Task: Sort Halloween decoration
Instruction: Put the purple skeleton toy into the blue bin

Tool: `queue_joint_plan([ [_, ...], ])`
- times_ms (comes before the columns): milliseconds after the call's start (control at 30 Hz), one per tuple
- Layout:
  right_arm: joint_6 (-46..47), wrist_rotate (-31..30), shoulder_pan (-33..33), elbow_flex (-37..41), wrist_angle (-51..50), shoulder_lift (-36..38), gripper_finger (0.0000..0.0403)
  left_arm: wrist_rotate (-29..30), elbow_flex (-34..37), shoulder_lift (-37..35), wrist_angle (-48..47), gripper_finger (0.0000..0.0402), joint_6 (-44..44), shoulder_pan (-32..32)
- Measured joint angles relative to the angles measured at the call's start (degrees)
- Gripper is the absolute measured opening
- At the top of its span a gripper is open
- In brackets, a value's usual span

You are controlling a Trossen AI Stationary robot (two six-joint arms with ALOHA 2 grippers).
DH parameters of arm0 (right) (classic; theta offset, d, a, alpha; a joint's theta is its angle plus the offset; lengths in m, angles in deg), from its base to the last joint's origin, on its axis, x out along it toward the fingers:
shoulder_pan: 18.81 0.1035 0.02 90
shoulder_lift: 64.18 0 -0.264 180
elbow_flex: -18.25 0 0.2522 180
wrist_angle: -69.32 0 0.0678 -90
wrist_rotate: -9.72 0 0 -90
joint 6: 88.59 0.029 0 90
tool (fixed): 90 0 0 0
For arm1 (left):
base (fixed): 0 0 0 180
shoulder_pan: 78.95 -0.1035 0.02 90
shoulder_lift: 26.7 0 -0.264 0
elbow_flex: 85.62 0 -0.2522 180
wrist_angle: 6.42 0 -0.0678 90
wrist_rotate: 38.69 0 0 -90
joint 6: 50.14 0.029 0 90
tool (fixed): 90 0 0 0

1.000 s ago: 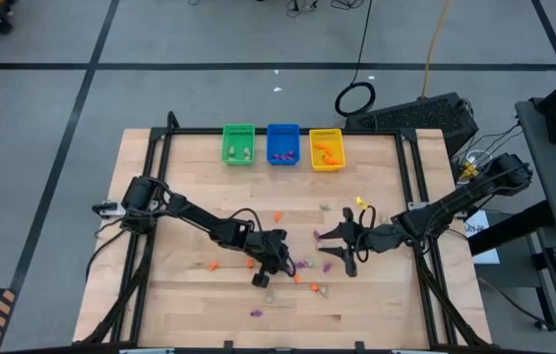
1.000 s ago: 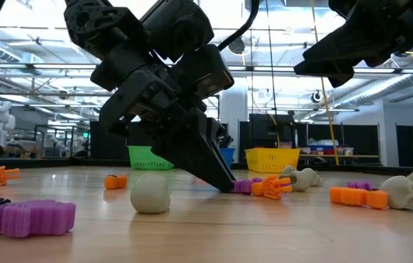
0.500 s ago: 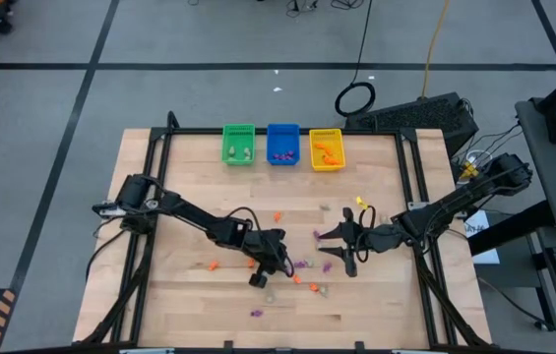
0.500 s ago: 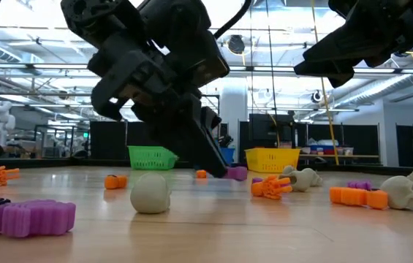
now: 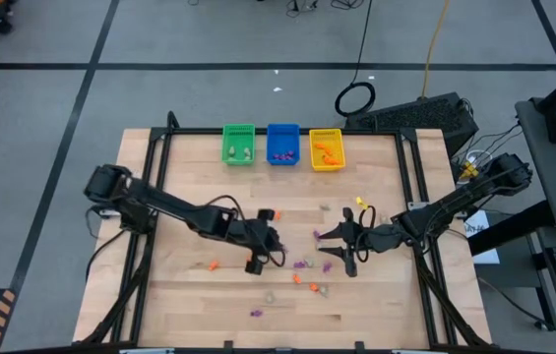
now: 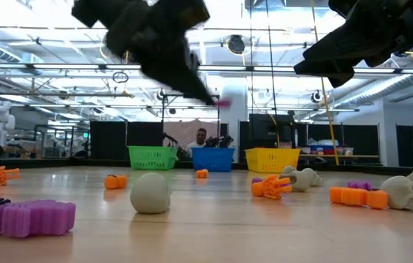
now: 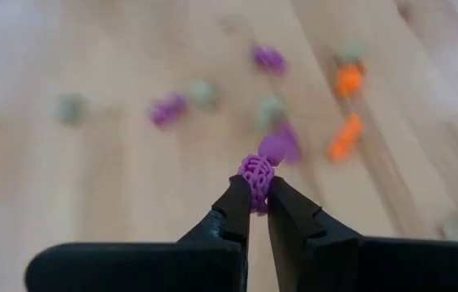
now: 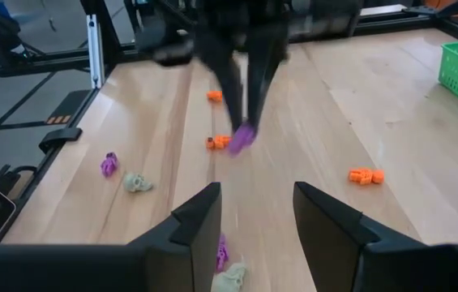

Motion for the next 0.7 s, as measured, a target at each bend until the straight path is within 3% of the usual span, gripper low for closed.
queue_joint_plan([
  [167,0.00,-0.03,0.00,0.00,-0.11,0.00,0.0144,6.06,-0.11,-6.87,-1.84,0.0025,0.02,0.00],
  [400,-0.01,-0.25,0.00,0.02,0.12,-0.02,0.0144,10.19,-0.09,-14.65,-2.05,0.0025,5.61,0.23],
  [700,-0.12,-0.23,0.00,0.02,0.37,-0.02,0.0144,12.09,-0.09,-17.88,-1.73,0.0025,25.59,0.39],
])
